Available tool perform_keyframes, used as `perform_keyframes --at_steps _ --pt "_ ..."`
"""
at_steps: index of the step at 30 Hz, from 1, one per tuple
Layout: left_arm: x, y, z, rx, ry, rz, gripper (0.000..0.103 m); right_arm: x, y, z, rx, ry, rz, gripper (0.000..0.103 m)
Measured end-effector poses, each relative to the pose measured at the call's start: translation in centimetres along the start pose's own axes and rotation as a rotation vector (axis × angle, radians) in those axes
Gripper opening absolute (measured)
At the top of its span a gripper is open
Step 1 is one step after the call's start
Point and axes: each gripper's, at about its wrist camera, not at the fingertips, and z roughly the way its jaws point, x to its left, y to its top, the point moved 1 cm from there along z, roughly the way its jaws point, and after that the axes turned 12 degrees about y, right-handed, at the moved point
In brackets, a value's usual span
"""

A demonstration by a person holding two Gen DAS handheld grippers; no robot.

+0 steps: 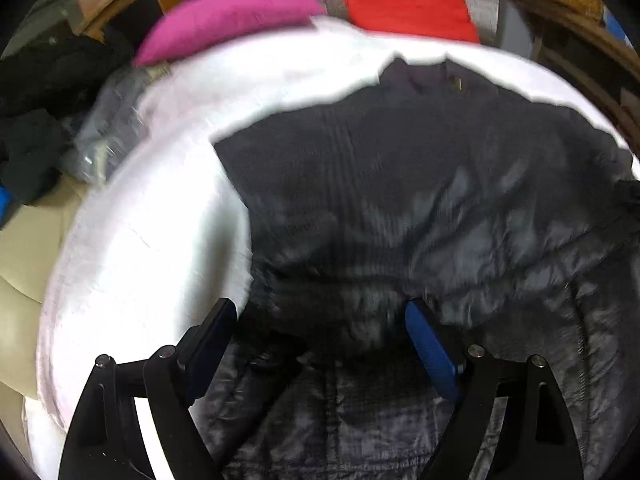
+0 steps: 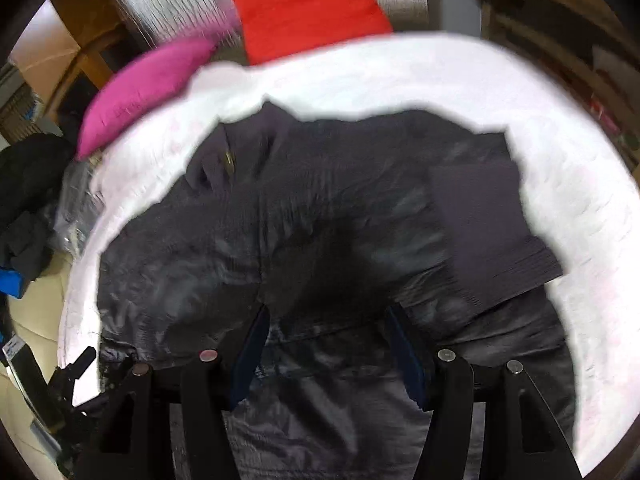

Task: Fold large clothes
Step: 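Grasp the ribbed jacket hem with both grippers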

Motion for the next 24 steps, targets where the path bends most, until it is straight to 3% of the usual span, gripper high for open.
perform_keyframes --at_steps 2,8,13,17,20,23,24 --pt "-0.3 -0.2 0.5 -0.006 0.006 0.008 0.092 -0.3 -0.5 1.8 0.043 -0.042 0.034 0.064" --pt "1.2 -1.0 -1.4 -0.040 -0.047 -0.023 0.092 1.2 -0.9 0.9 0.001 -0.094 0.006 0.065" --pt "2.2 -1.5 -3.6 -0.100 -0.035 -0.030 0.092 1.7 -1.1 -3.2 -0.096 -0.049 -0.001 0.065" --pt "2.5 -2.4 -3.8 -0.101 -0.008 -0.019 0.092 0.2 -1.5 -5.5 -0.163 -0.134 0.027 0.065" --pt "2.6 -2.8 -2.5 -0.052 0.001 -0.007 0.092 -2.9 -1.8 -4.1 -0.106 -0.095 0.151 0.065" --pt "1.5 -4.0 -1.1 0.004 0.013 0.060 0.092 -4.8 -2.6 -1.0 0.025 -0.084 0.210 0.065" --pt "1.3 -4.1 -0.9 -0.003 0.011 0.067 0.092 -4.9 -2.8 -1.0 0.009 -0.081 0.206 0.065"
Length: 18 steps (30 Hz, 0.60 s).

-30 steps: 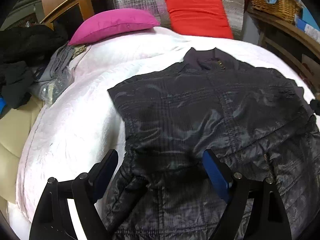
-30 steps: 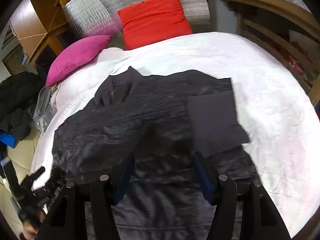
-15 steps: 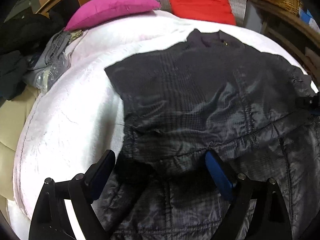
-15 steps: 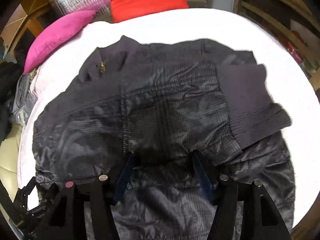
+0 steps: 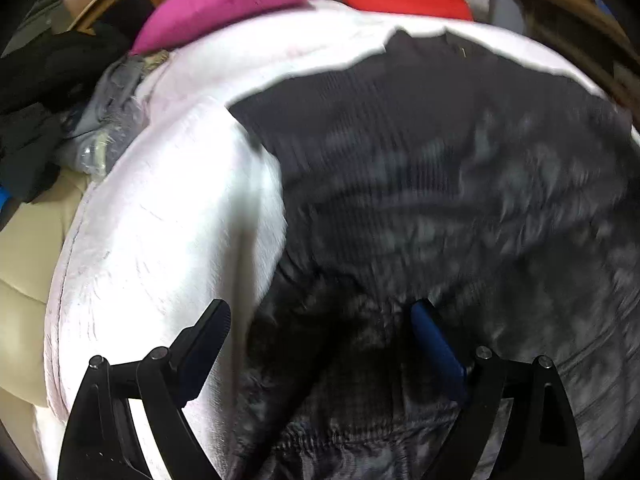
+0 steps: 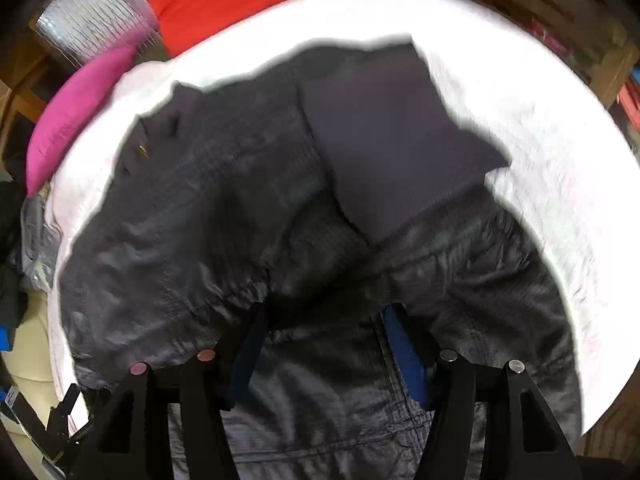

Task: Fold large clothes
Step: 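Grasp the ribbed jacket hem with both grippers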

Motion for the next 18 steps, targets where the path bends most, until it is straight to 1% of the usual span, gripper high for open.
perform_keyframes --at_steps 2,4,8,11,15,16,18 --pt "-0.1 0.0 -0.4 -0.027 -0.001 0.011 0.092 0.4 -0.3 -0.8 -0.039 0.011 -0.010 0.065" --pt "0.3 -0.4 -1.2 -0.055 0.003 0.021 0.092 0.9 -0.5 -1.7 -0.048 0.034 -0.022 0.065" --pt "1.8 -0.9 -2.5 -0.111 0.021 0.005 0.092 2.1 -1.0 -5.6 -0.111 0.065 -0.101 0.065" --pt "3.3 -1.8 -4.1 -0.155 0.029 -0.030 0.092 1.7 -1.6 -8.6 -0.148 0.092 -0.136 0.065" --pt "5.2 -3.7 -6.2 -0.202 0.018 -0.095 0.092 0.9 -4.3 -12.6 -0.196 0.120 -0.185 0.070" --pt "6.3 -3.8 -6.3 -0.212 0.014 -0.107 0.092 0.6 -4.4 -13.5 -0.202 0.121 -0.196 0.070" --pt "7.1 -5.1 -7.2 -0.223 0.007 -0.131 0.092 -0.2 -5.8 -14.9 -0.218 0.119 -0.228 0.071"
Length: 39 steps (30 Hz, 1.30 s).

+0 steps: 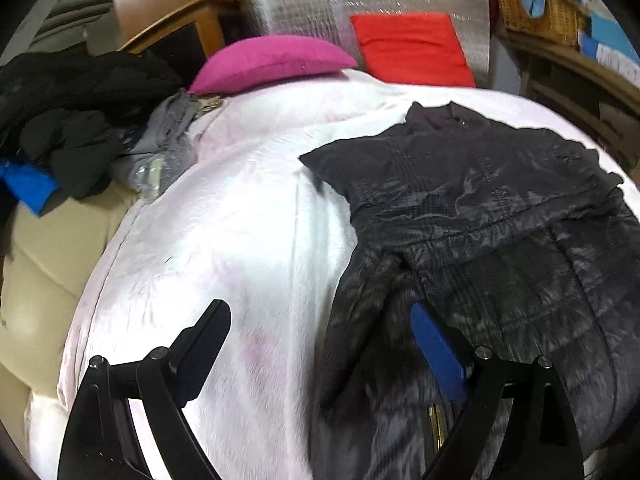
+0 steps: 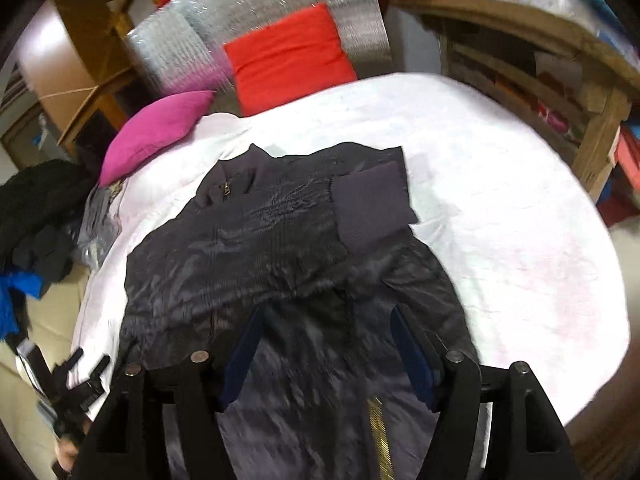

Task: Fold large clothes
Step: 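Grasp the ribbed jacket hem with both grippers, then lift the jacket by its hem with both grippers above the bed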

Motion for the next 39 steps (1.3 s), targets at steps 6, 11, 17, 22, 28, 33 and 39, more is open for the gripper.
perform_keyframes --at_steps 6,11,17,22,28,33,39 --pt "2.6 -4.9 -2.3 0.040 -0.066 -0.118 0.092 -2.5 -5.0 -4.5 0.014 0.013 -0.005 0.073" --pt "3.1 -9.3 -4.8 0.073 -0.173 -0.254 0.092 -5.0 -9.2 -7.2 0.015 -0.001 -0.004 0.073" --pt "1.4 -12.2 -7.2 0.091 -0.190 -0.205 0.092 -7.7 -12.8 -8.9 0.030 0.006 0.032 0.073" --pt "1.0 -14.0 -7.0 0.213 -0.224 -0.233 0.092 -10.4 -15.2 -8.1 0.070 0.038 0.094 0.073" --pt "1.2 -14.9 -5.5 0.325 -0.210 -0.268 0.092 -11.0 -18.1 -4.0 0.223 0.086 0.123 0.073" --pt "0.7 -16.0 -3.7 0.442 -0.224 -0.277 0.092 -11.1 -20.0 0.5 0.367 0.036 0.064 0.073" --pt "0.3 -17.3 -2.5 0.507 -0.259 -0.319 0.092 -11.9 -20.1 3.8 0.409 0.064 0.125 0.073"
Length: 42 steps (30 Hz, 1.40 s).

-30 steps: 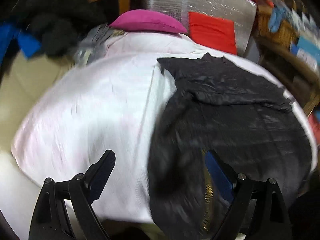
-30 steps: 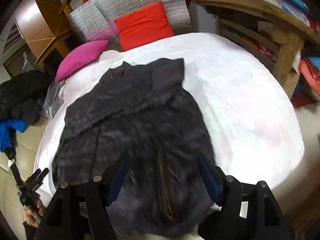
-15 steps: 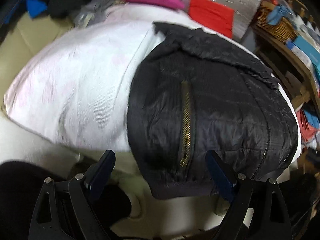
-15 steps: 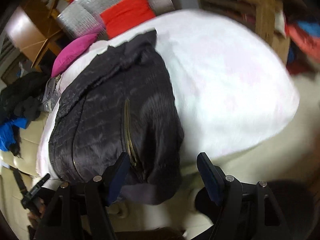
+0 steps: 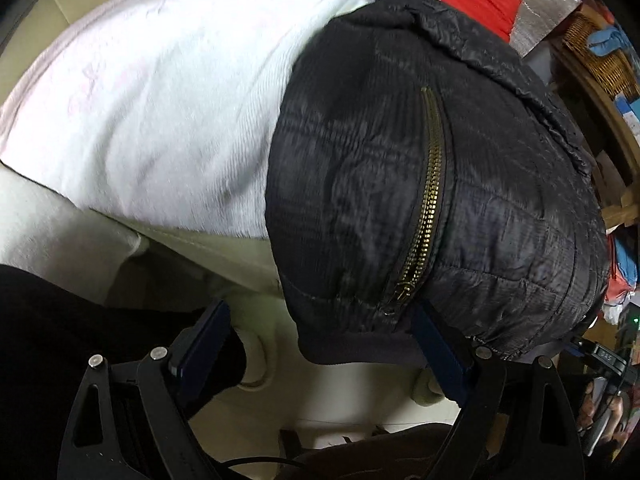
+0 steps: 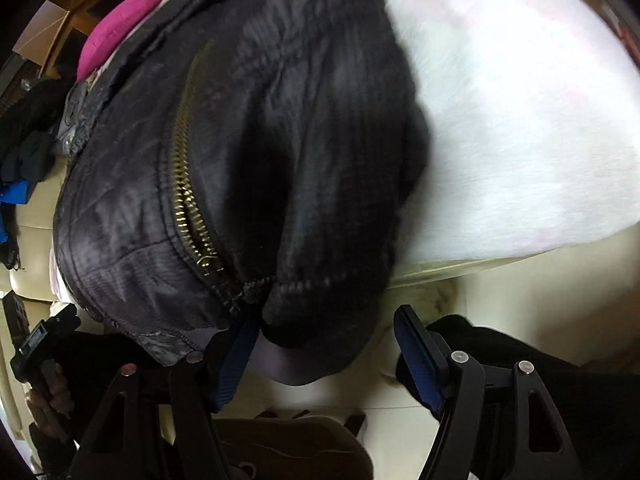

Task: Fold large clothes
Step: 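Lift the jacket by its hem with both grippers above the bed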

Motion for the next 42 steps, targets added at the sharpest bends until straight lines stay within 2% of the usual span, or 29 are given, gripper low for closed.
perform_keyframes --at_steps 2,5,6,7,9,10,11,15,17,18,19,20,21,23,27,29,31,33,35,36,38,39,41,42 --pt "0.1 -0.3 0.4 0.011 -0.027 -0.010 0.092 0.1 0.1 0.2 -0.019 0.004 -0.005 0.073" --pt "0.2 -0.7 0.9 0.007 -0.027 -0.017 0.088 -0.1 -0.2 0.0 -0.058 0.028 -0.005 0.072" --pt "0.2 -0.9 0.9 0.002 -0.031 -0.014 0.084 -0.2 -0.2 -0.1 -0.062 0.032 -0.009 0.067" --pt "0.2 -1.0 0.9 0.004 -0.041 -0.005 0.069 -0.2 -0.5 -0.2 -0.064 0.051 -0.009 0.053" --pt "0.0 -1.2 1.2 0.012 -0.051 0.012 0.054 0.4 -1.1 -0.7 -0.080 0.072 -0.013 0.046" --pt "-0.2 -1.4 1.2 0.011 -0.052 0.026 0.043 0.7 -1.4 -0.8 -0.084 0.065 -0.020 0.042" --pt "-0.3 -1.6 1.2 0.009 -0.049 0.035 0.040 0.9 -1.6 -0.9 -0.082 0.062 -0.026 0.040" --pt "-0.3 -1.5 1.4 0.016 -0.036 -0.001 0.044 2.3 -3.1 -1.1 -0.030 0.130 -0.080 0.040" --pt "0.6 -1.5 2.0 0.052 -0.006 -0.049 0.073 2.6 -3.4 -1.1 -0.007 0.128 -0.106 0.040" --pt "0.8 -1.6 2.4 0.067 -0.003 -0.072 0.076 2.7 -3.5 -0.9 0.004 0.127 -0.098 0.043" --pt "0.9 -1.8 2.6 0.079 -0.012 -0.086 0.076 2.7 -3.7 -0.6 0.017 0.125 -0.080 0.047" --pt "0.8 -1.9 3.0 0.096 -0.020 -0.091 0.077 2.4 -3.5 -0.2 0.028 0.115 -0.053 0.060" --pt "0.6 -2.0 3.5 0.116 -0.017 -0.089 0.079 1.9 -3.2 -0.1 0.038 0.111 -0.040 0.066" --pt "0.0 -2.5 4.6 0.150 -0.003 -0.080 0.088 1.7 -2.6 0.1 0.046 0.104 -0.031 0.072" --pt "-1.4 -3.0 7.5 0.242 -0.037 -0.077 0.088 2.1 -2.1 1.8 0.072 0.042 -0.068 0.077" --pt "-2.1 -3.2 8.5 0.259 -0.044 -0.070 0.088 2.2 -2.2 2.7 0.093 0.023 -0.084 0.078" --pt "-2.4 -3.3 8.8 0.241 -0.065 -0.062 0.087 2.4 -2.0 3.5 0.086 0.028 -0.099 0.078" --pt "-2.5 -3.3 8.5 0.212 -0.087 -0.052 0.079 2.6 -2.1 3.2 0.059 0.059 -0.100 0.071" --pt "-2.7 -3.6 8.0 0.197 -0.121 -0.038 0.059 3.0 -2.8 2.1 0.046 0.076 -0.093 0.048" --pt "-2.7 -3.7 7.8 0.189 -0.122 -0.034 0.055 3.0 -3.1 1.7 0.044 0.074 -0.087 0.039" --pt "-2.4 -4.0 7.2 0.173 -0.132 -0.033 0.034 3.4 -3.5 0.7 0.043 0.092 -0.078 0.027" --pt "-2.2 -4.0 7.0 0.169 -0.141 -0.039 0.030 3.8 -3.8 0.1 0.042 0.106 -0.085 0.025" --pt "-1.8 -4.3 5.9 0.163 -0.170 -0.054 0.013 5.1 -4.4 -1.0 0.038 0.138 -0.106 0.024" --pt "-2.0 -3.9 5.6 0.154 -0.183 -0.053 0.011 5.8 -4.8 -1.8 0.033 0.176 -0.124 0.024"
